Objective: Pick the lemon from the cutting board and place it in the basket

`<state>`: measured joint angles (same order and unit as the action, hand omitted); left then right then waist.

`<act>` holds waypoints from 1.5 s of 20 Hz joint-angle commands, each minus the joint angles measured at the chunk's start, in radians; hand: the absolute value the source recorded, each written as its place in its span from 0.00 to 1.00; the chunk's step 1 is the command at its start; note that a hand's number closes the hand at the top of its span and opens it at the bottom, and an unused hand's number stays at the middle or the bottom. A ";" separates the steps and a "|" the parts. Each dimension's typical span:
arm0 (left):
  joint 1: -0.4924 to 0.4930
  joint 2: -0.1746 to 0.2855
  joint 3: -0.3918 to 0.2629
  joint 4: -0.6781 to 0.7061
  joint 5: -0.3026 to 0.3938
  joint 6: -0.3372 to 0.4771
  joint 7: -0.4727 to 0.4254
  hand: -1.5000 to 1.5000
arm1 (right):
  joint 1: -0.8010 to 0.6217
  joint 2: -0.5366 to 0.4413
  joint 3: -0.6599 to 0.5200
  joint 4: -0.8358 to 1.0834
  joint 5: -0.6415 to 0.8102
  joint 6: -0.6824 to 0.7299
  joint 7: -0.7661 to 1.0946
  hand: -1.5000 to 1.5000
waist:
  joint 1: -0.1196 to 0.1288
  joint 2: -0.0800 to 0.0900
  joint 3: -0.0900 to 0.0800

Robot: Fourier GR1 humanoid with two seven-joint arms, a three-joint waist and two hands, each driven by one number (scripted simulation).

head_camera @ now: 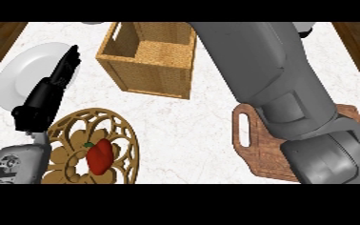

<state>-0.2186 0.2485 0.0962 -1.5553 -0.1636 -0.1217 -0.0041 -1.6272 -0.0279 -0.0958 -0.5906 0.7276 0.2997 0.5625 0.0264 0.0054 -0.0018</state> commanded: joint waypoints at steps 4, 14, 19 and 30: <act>-0.018 0.024 0.024 0.007 0.016 -0.025 0.000 0.50 | -0.041 -0.036 0.079 0.094 0.070 0.110 -0.059 1.00 | -0.003 0.001 0.000; 0.018 -0.030 -0.025 -0.030 -0.032 0.014 0.008 0.50 | -0.009 0.027 -0.017 0.121 -0.039 0.007 -0.090 0.00 | 0.003 0.000 0.001; 0.017 0.002 0.006 -0.044 -0.006 -0.009 0.006 0.50 | 0.011 0.019 -0.164 0.050 -0.134 -0.183 -0.084 0.00 | 0.001 -0.005 0.003; -0.006 0.007 0.022 -0.008 0.004 -0.018 0.013 0.50 | 0.100 -0.157 -0.319 0.002 -0.183 -0.482 -0.090 0.00 | -0.015 0.000 0.002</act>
<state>-0.2210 0.2515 0.1138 -1.5596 -0.1684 -0.1305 -0.0037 -1.5756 -0.1205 -0.3683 -0.5765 0.5632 -0.1184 0.4901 0.0164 0.0060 -0.0004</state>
